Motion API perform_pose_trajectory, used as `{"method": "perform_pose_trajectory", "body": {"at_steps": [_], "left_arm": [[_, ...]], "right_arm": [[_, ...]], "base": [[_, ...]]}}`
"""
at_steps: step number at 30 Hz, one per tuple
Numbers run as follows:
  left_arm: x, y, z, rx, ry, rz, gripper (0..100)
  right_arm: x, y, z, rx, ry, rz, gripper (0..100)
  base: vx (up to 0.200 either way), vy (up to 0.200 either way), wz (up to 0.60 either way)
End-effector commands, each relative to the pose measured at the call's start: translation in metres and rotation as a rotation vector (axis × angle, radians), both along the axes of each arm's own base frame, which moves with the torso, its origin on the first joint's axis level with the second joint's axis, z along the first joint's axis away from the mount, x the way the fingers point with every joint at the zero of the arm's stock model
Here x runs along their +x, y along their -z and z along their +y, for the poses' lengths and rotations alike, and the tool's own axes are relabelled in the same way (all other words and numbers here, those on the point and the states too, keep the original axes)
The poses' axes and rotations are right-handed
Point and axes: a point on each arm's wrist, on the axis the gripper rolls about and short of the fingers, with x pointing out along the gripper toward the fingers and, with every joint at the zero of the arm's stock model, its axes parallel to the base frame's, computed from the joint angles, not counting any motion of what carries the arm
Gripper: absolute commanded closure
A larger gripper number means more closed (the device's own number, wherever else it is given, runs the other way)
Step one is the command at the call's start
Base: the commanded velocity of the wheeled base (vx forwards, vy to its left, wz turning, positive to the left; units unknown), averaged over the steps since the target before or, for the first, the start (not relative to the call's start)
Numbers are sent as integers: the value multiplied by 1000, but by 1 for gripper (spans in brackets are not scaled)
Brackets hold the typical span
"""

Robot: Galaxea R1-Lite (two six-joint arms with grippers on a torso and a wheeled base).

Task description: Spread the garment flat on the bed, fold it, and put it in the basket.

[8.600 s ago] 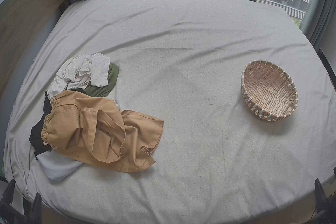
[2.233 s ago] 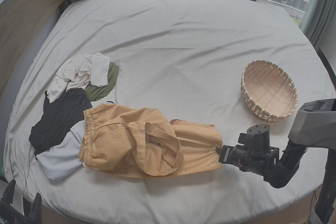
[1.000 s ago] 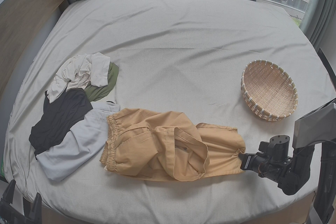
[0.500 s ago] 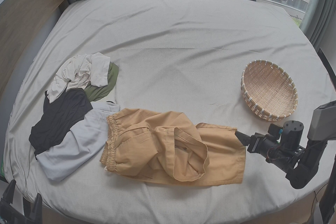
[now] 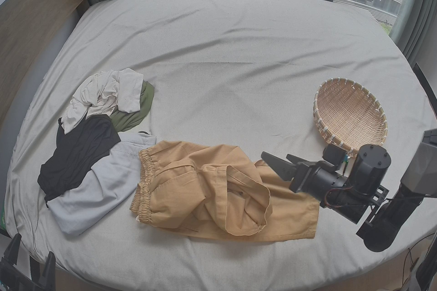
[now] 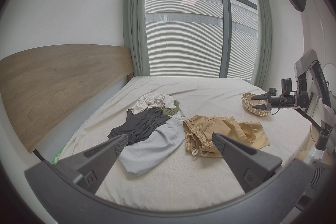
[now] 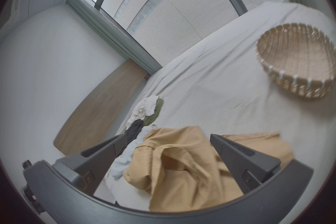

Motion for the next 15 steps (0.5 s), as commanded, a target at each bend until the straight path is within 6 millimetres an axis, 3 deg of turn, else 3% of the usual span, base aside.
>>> {"method": "perform_pose_trajectory", "body": {"at_steps": [1,4,15], "left_arm": [[0,5,0,-3,0,3,0],[0,5,0,-3,0,3,0],[0,5,0,-4,1,2,0]], "right_arm": [[9,25,31,2,-89,53,0],[11,30,42,-8,-131,72,0],[27,20,69,-30,-158,121,0]], "base": [[0,0,0],[0,0,0],[0,0,0]]}}
